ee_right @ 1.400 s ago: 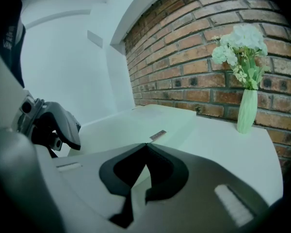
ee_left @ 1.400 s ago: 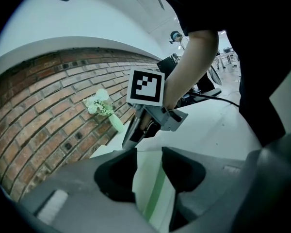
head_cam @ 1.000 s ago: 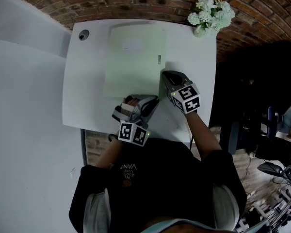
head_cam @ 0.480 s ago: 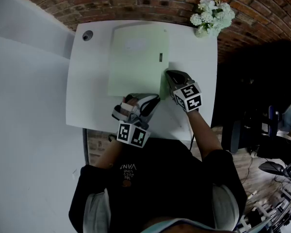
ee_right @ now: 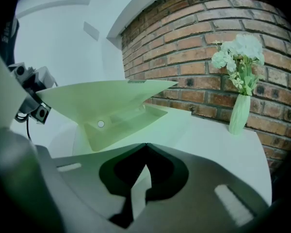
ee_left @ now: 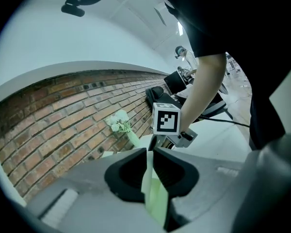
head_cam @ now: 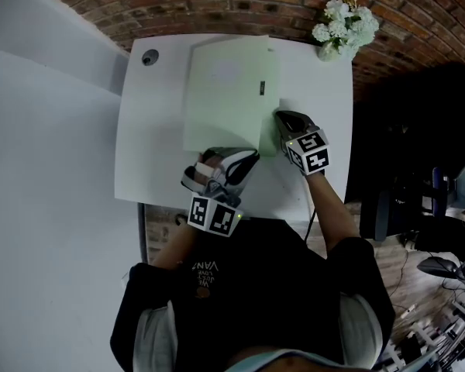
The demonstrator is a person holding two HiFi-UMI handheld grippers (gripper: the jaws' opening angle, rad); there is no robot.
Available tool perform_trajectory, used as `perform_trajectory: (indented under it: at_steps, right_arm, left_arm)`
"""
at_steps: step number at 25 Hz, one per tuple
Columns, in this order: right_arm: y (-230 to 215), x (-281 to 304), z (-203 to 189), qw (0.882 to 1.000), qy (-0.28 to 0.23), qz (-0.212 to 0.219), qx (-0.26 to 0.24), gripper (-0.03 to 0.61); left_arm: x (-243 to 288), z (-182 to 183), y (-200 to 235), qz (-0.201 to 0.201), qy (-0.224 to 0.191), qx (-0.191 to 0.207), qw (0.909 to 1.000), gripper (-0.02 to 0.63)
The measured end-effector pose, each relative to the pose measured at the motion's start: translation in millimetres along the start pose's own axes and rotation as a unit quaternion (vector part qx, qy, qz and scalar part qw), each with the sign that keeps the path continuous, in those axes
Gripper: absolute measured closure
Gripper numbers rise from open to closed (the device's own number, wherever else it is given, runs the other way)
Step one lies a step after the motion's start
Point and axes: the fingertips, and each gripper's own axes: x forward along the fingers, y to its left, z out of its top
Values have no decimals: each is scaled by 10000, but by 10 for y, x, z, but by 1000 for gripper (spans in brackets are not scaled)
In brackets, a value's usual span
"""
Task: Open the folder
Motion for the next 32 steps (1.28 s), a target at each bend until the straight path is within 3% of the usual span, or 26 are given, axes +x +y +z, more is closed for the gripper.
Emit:
perform_trajectory:
  at_steps: [15, 32]
  right_arm:
    - [-4, 16, -4, 9983, 391, -314, -289, 581]
    - [-29, 21, -24, 9935, 706, -786, -412, 581]
  left_arm:
    - [-669, 10, 528, 795, -259, -267, 9961, 588]
    - [-1400, -314, 1178, 1840, -221, -573, 9810, 589]
